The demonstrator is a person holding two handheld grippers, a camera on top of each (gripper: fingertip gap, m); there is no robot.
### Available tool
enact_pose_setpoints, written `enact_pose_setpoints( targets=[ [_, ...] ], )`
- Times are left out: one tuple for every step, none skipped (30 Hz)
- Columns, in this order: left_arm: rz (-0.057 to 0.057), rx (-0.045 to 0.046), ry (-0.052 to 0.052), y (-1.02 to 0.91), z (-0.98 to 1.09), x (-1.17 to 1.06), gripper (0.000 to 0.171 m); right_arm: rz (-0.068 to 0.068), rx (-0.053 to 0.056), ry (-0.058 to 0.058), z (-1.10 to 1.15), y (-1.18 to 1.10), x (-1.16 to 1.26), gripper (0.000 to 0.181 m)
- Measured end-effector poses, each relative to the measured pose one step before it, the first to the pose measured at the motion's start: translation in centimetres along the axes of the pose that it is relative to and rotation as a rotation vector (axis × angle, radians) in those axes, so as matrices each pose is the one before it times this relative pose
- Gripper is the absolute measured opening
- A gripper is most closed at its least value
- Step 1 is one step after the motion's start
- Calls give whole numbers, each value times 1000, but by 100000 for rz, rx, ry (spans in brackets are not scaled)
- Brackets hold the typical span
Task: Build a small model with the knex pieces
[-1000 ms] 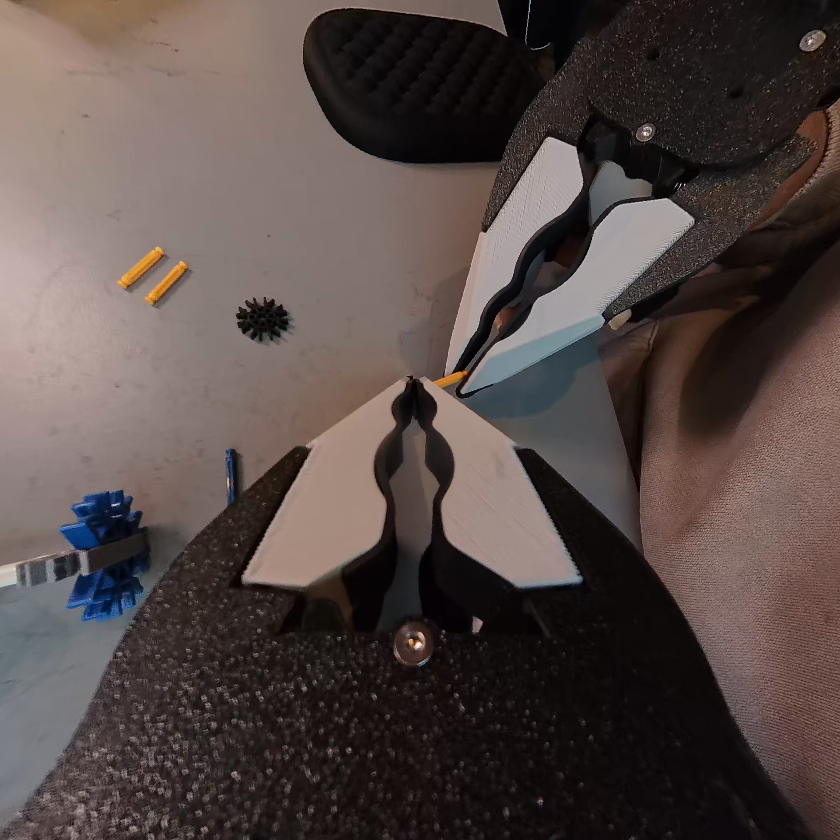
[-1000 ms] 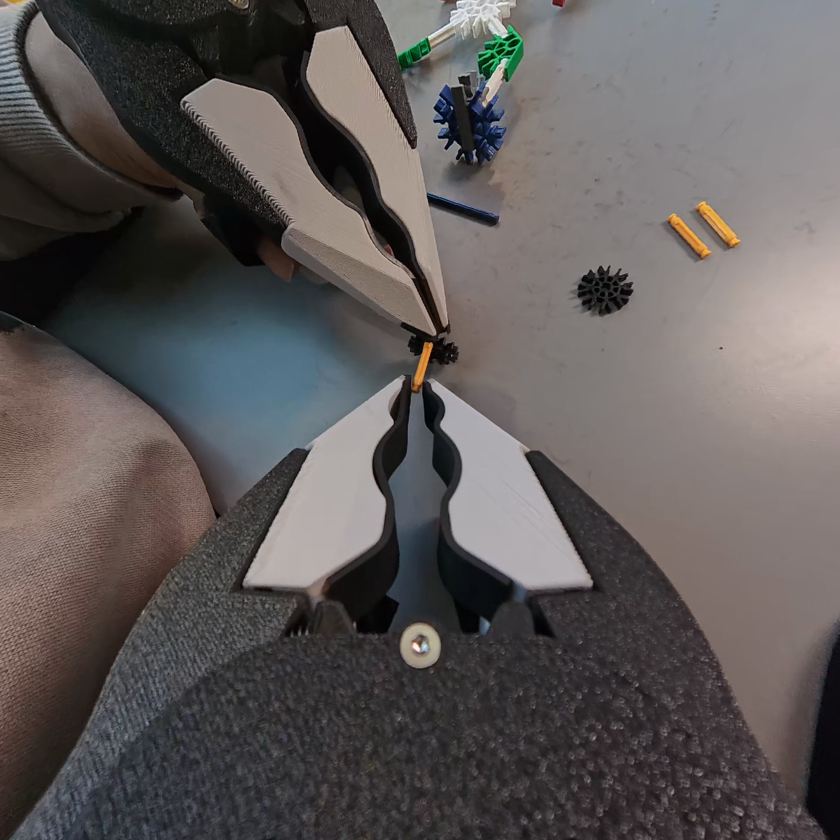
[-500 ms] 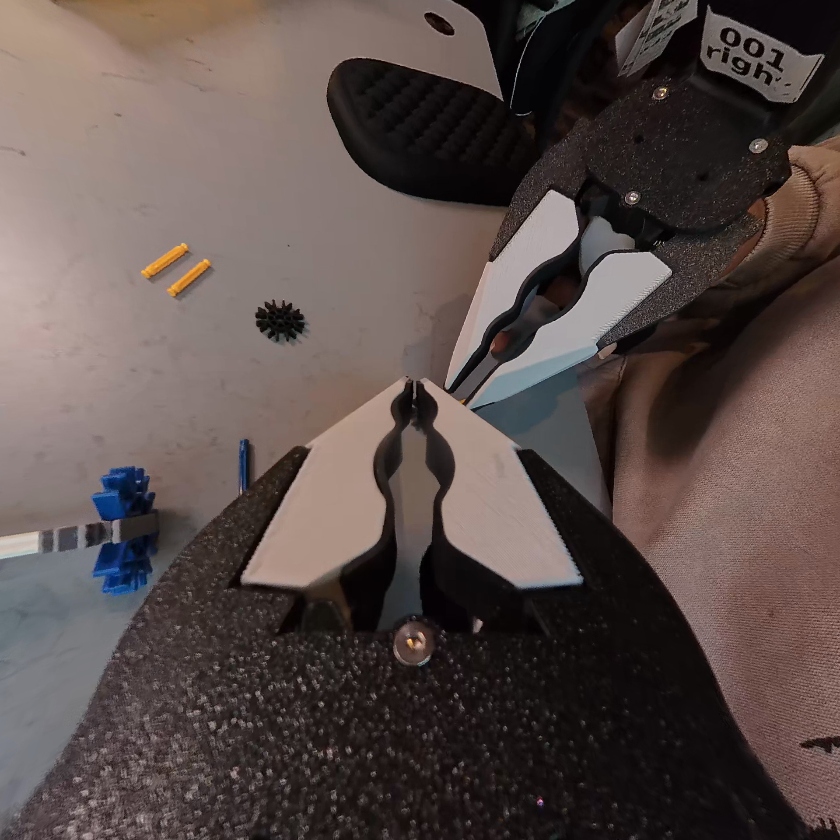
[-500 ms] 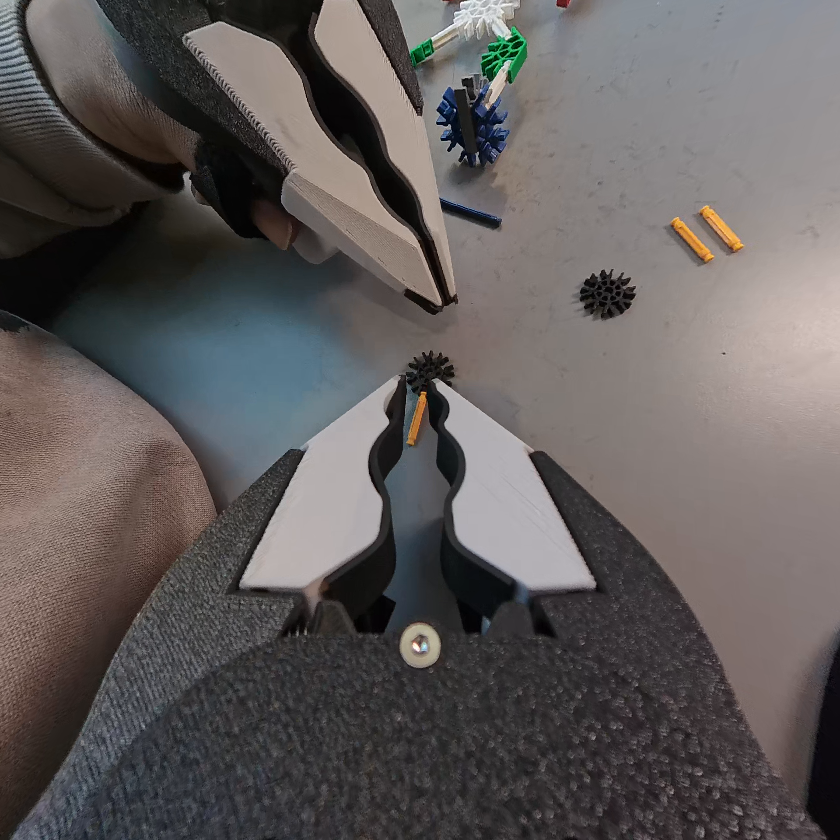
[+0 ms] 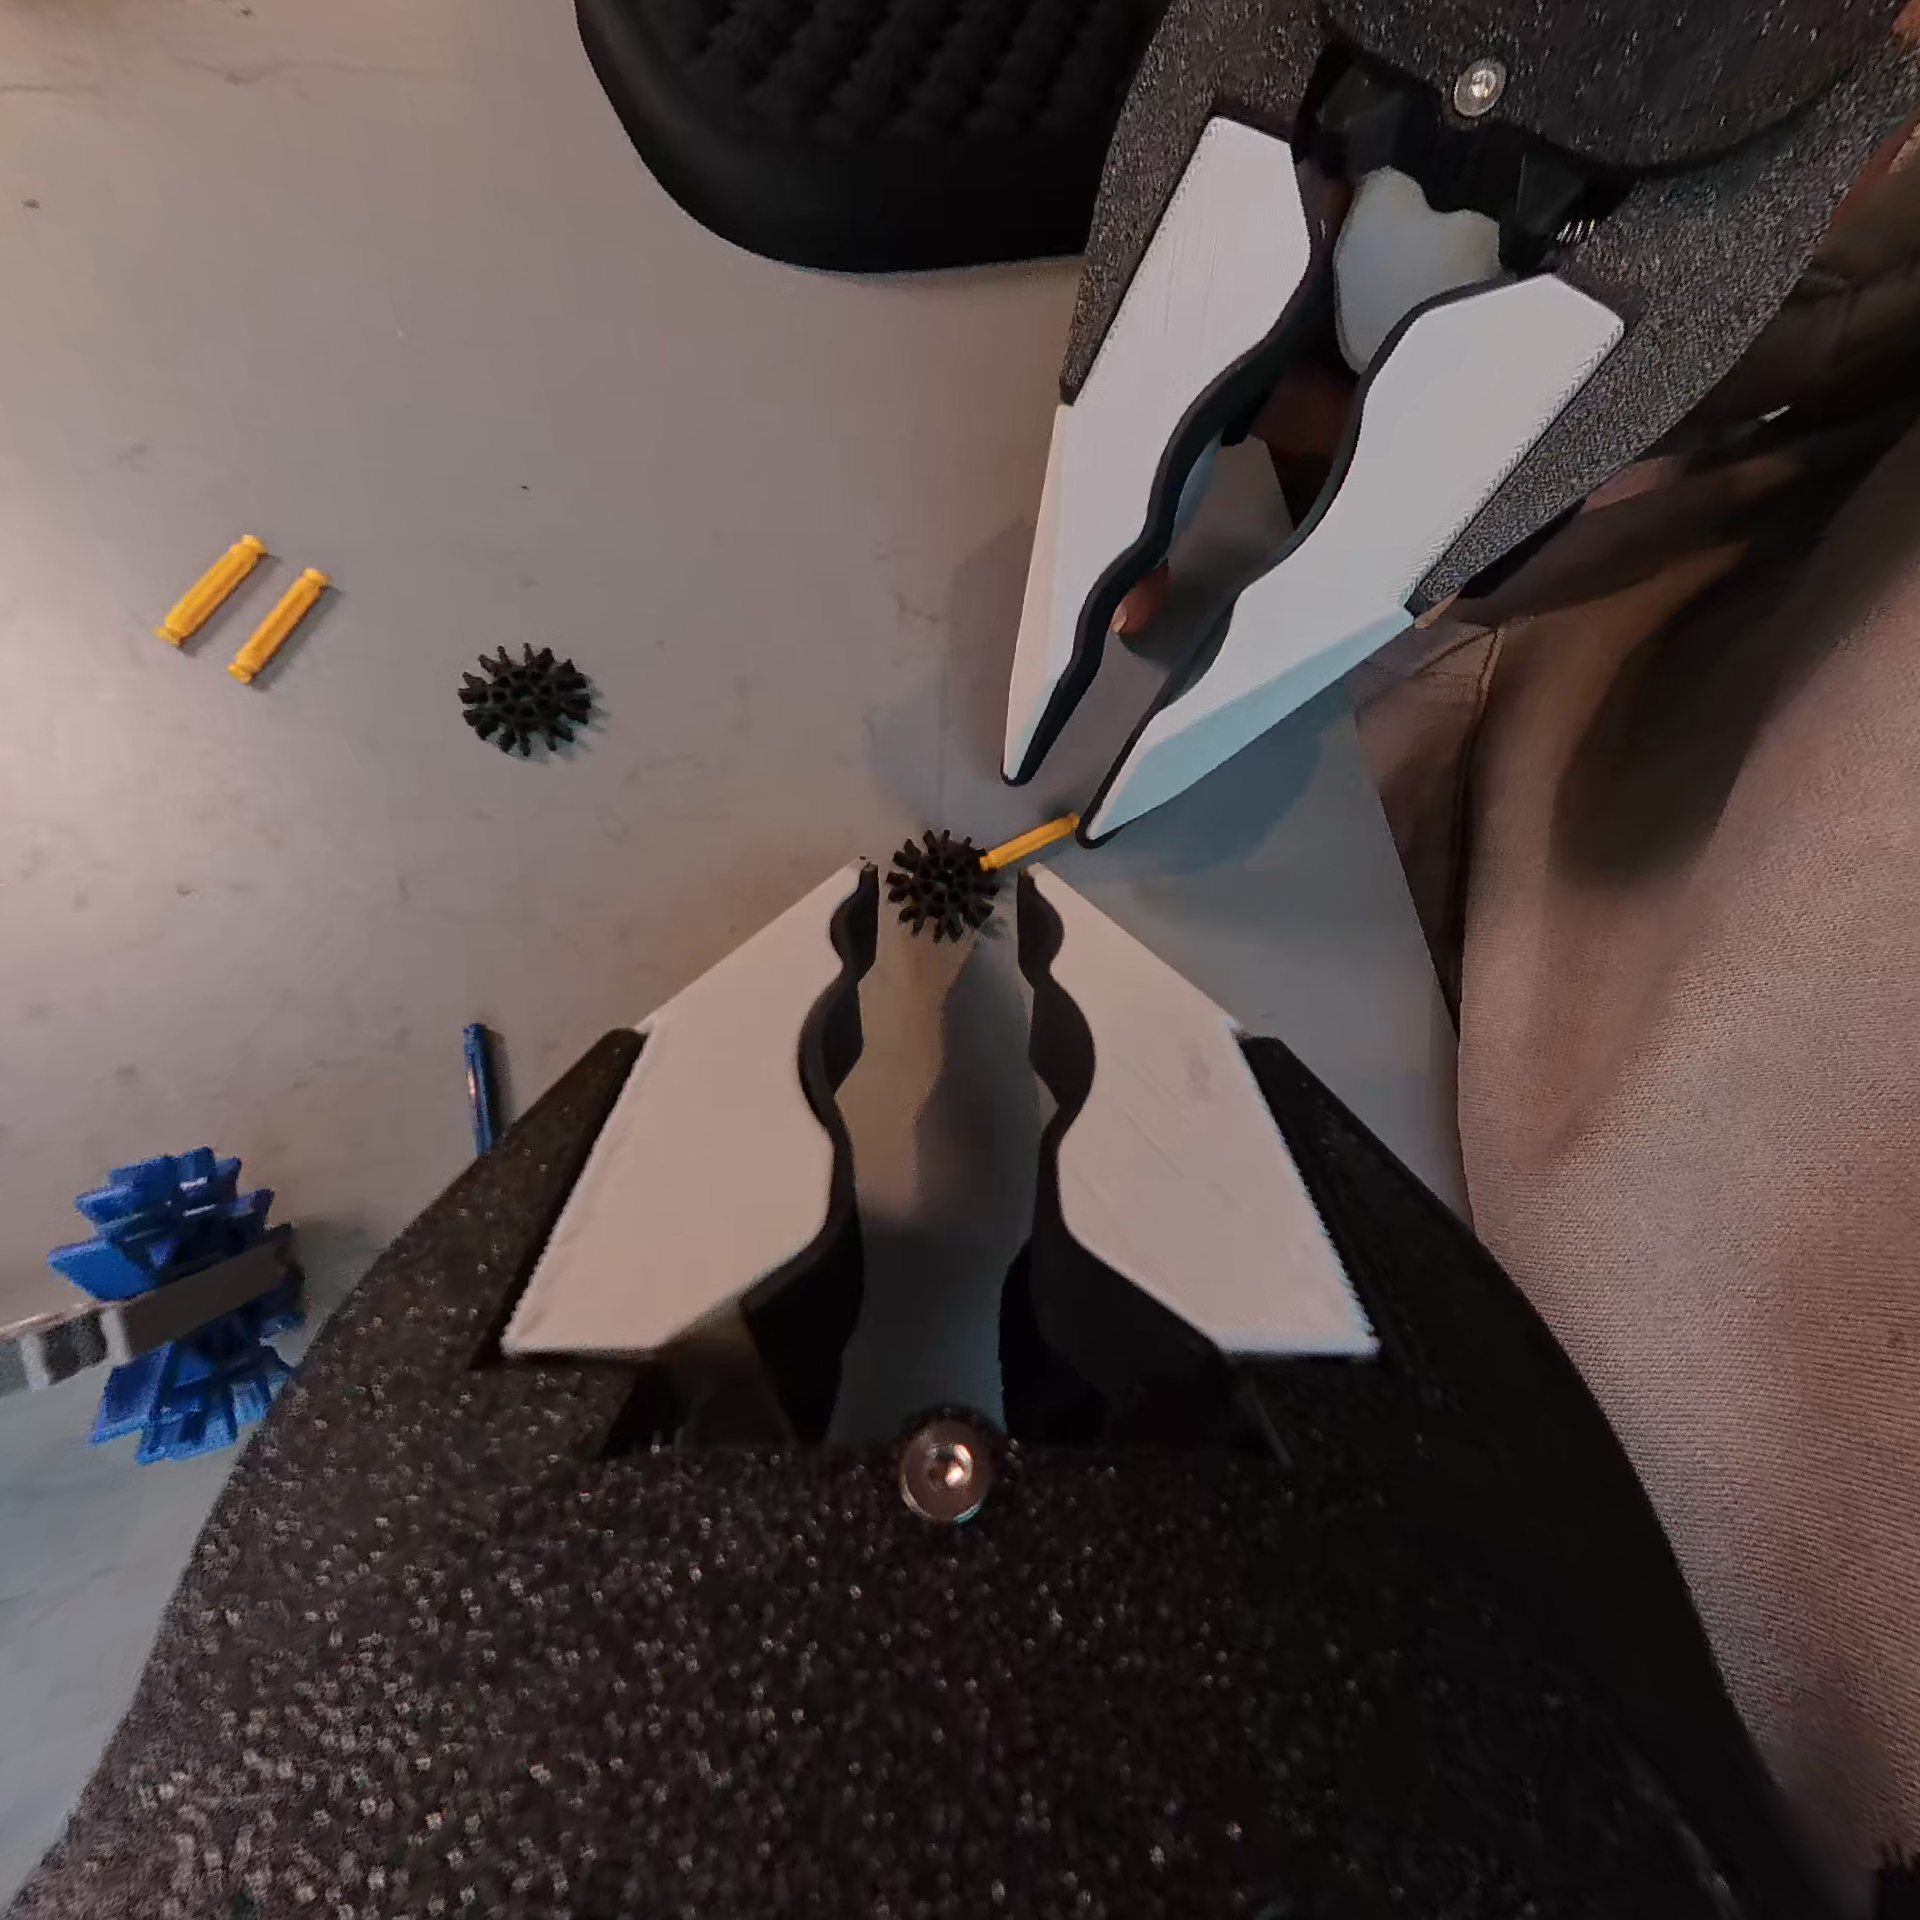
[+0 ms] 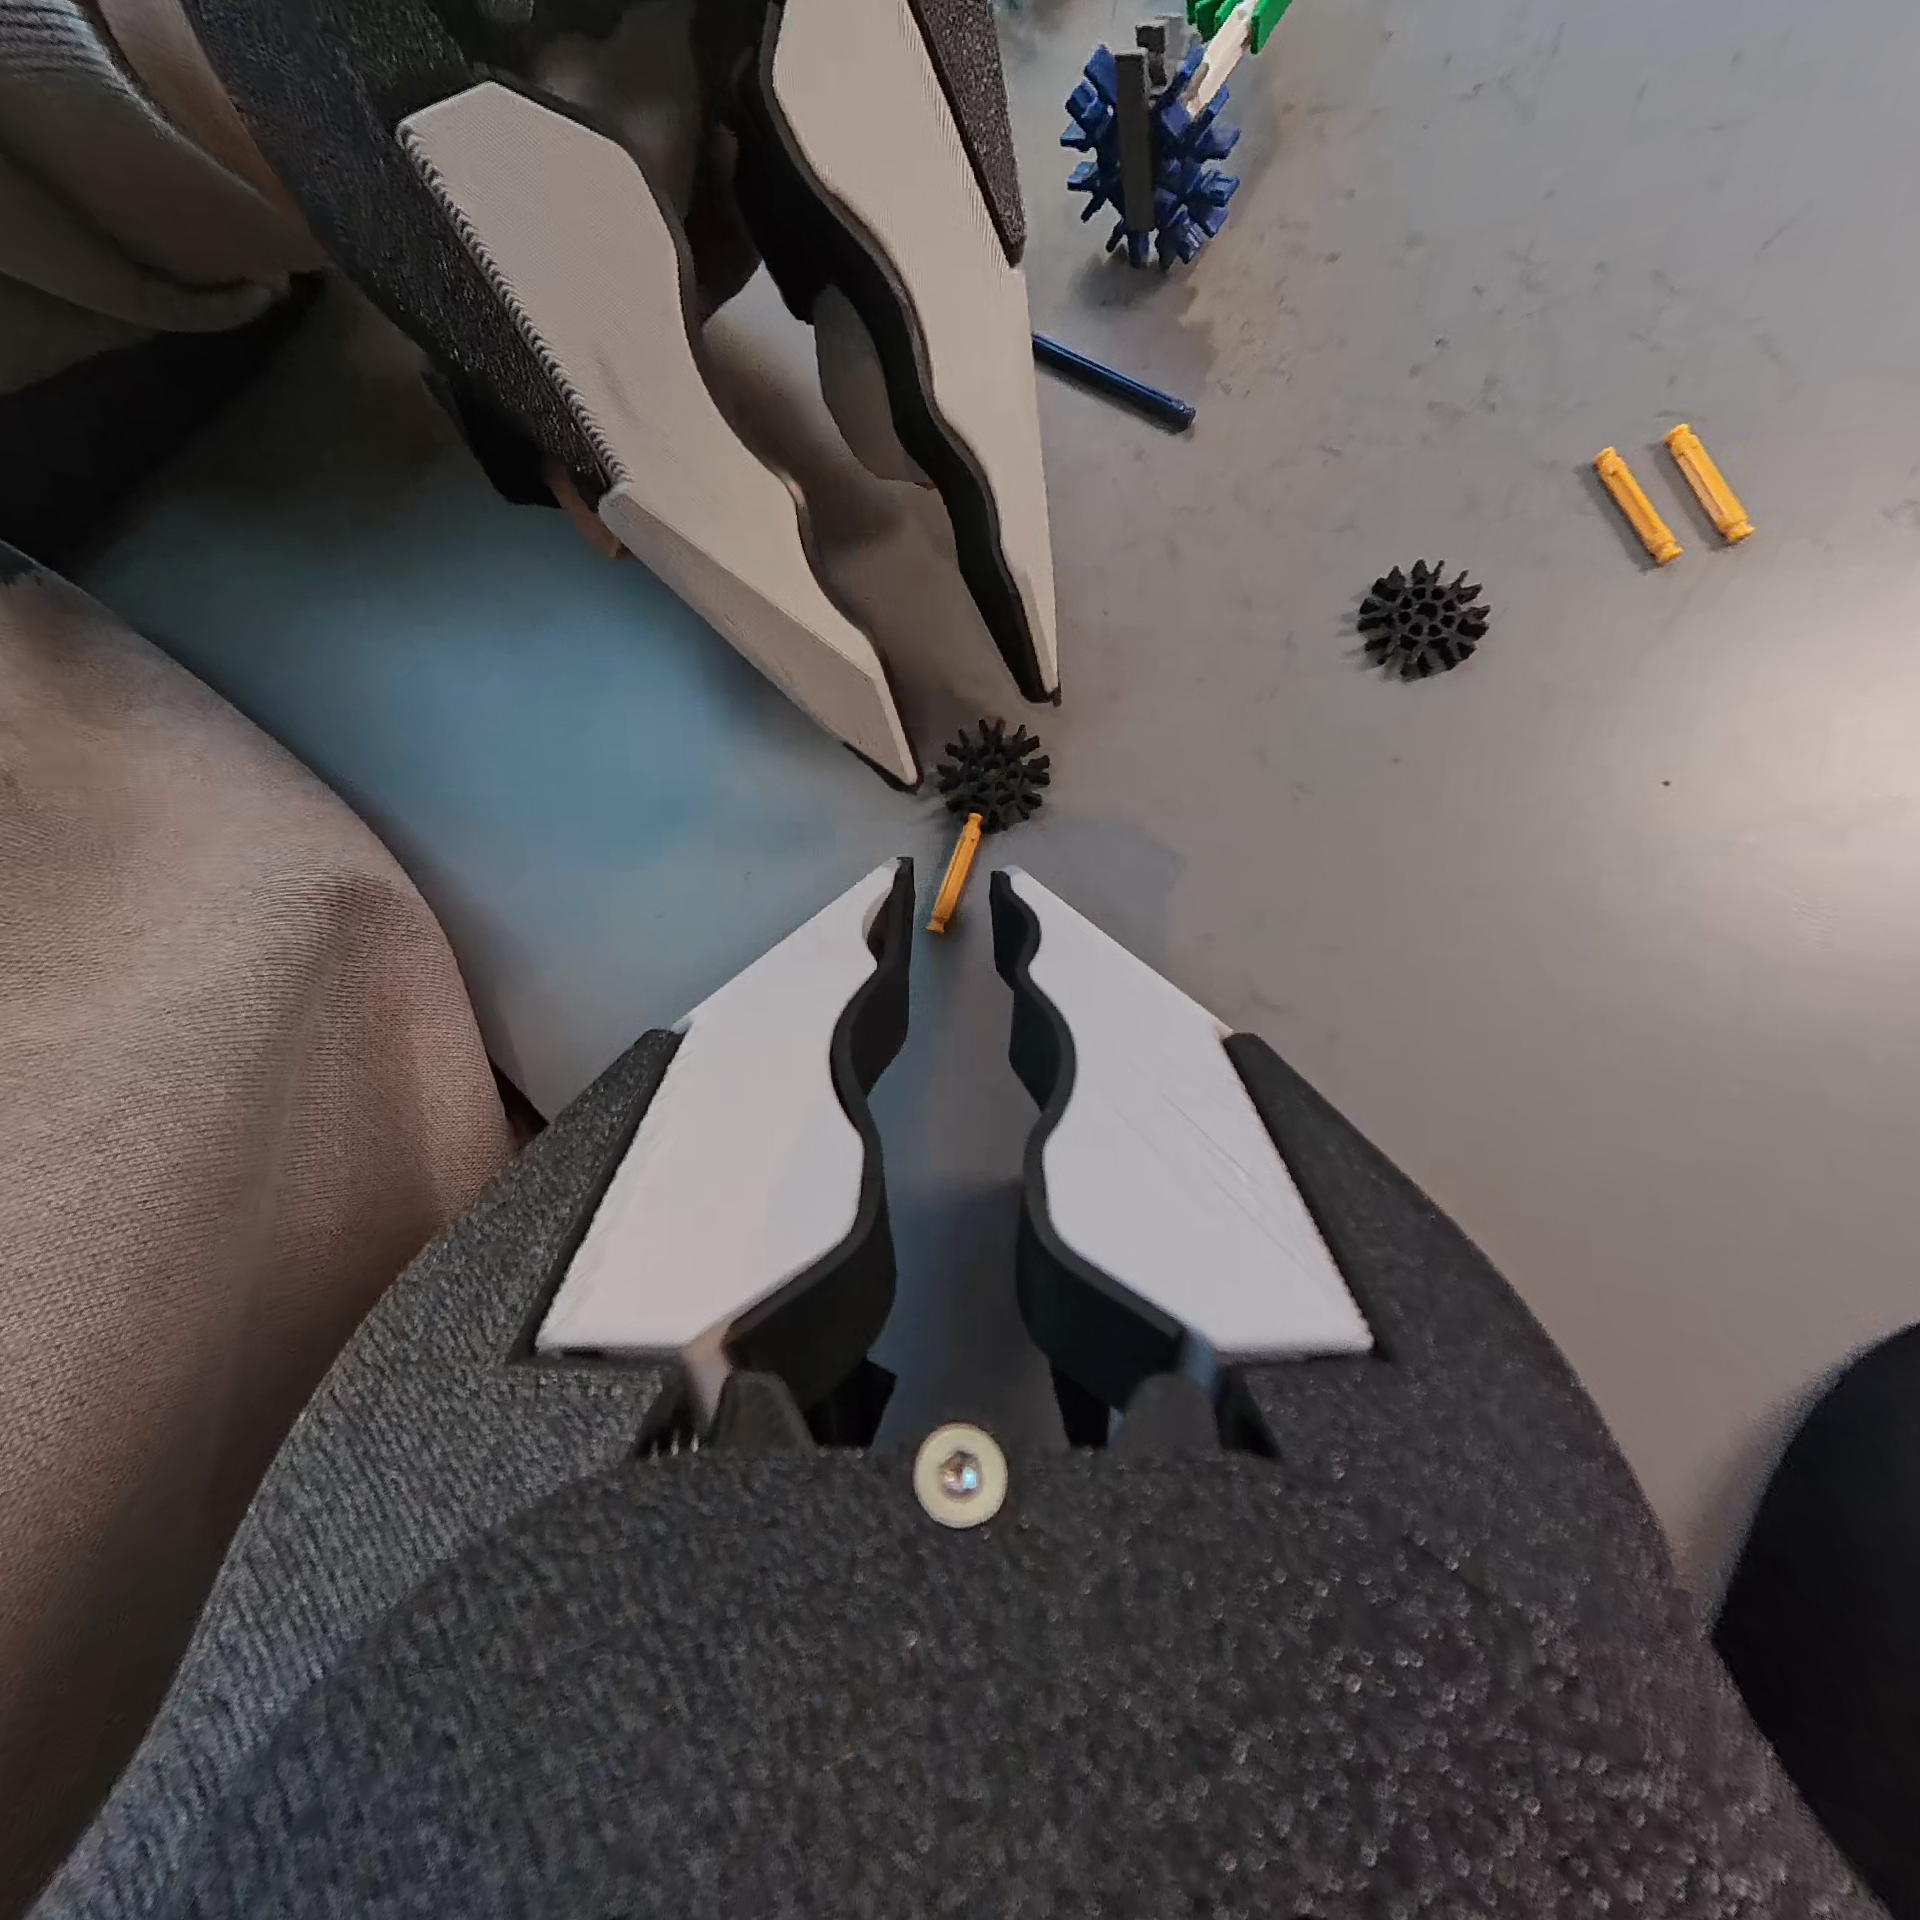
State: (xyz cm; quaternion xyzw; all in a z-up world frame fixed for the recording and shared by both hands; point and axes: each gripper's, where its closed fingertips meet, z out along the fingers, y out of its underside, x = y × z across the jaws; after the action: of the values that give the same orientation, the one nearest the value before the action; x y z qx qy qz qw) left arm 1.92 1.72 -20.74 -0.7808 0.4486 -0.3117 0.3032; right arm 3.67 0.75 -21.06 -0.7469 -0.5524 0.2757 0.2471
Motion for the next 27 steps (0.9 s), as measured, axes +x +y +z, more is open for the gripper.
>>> enact_pose_setpoints(
  targets=[
    [1579,-1486,-551,193,188,60,26,-669,-336,125,62,-13,-20,13],
    [1552,-1732,-967,250,217,-20,27,-229,-202,13,41,-14,3,13],
    [1612,-1253,-1321,202,172,-66,27,-113,-249,3,32,8,19,12],
    [1422,-524,-1377,80,91,-90,25,-214,-268,52,15,19,5,12],
    [887,-540,-1069,54,22,-101,22,-340,-369,153,20,40,-2,12],
    [369,-307,-649,0,3,-72,20,-603,-512,299,35,39,-1,12],
    [217,-275,-54,11,0,4,20,-914,-718,410,43,51,-21,12],
    [444,-225,-161,10,-15,-12,20,-1053,-788,493,58,51,-3,11],
    [666,-176,-298,12,-11,16,19,-1059,-767,577,71,31,5,11],
    [454,-177,-273,24,-14,7,19,-912,-477,551,80,-6,34,10],
    [-162,-133,-57,13,-32,11,19,-631,-306,432,81,-41,47,10],
    [-652,37,254,13,-28,12,19,-697,-439,223,93,-33,29,9],
    [-1061,203,643,13,-54,21,19,-952,-568,247,87,-36,37,8],
    [-1591,492,797,-19,-91,-5,19,-1296,-895,293,116,-4,31,7],
    [-1795,957,730,-86,-147,-44,19,-1651,-1190,430,124,28,42,4],
    [-1712,1260,677,-145,-193,-57,19,-1984,-1290,288,103,22,16,3],
    [-1460,1298,541,-180,-223,-67,19,-1180,-787,-352,61,-55,-31,2],
    [-1056,1082,327,-169,-224,-69,19,-597,-499,-815,41,-47,-23,2],
    [-713,781,-144,-120,-211,-109,19,-472,-250,-962,18,-32,-2,2],
    [-322,345,-614,-48,-164,-156,19,-57,282,-854,11,-33,27,2],
    [-75,-312,-531,66,-97,-122,19,713,755,-298,-12,-46,91,1],
    [-34,-740,-404,142,4,-81,19,704,1271,891,-58,-81,259,1],
    [58,-944,-716,176,60,-81,19,681,825,142,-109,-11,150,1],
    [310,-1306,-1181,202,136,-112,19,886,1069,-459,-136,-42,46,1],
    [534,-1679,-1543,245,187,-129,19,1416,1295,-384,-128,-89,49,1],
    [608,-1457,-1531,207,180,-99,19,1219,721,-607,-67,-24,-7,1],
    [395,-446,-741,44,105,9,19,585,158,-176,7,52,9,1]
  ],
)
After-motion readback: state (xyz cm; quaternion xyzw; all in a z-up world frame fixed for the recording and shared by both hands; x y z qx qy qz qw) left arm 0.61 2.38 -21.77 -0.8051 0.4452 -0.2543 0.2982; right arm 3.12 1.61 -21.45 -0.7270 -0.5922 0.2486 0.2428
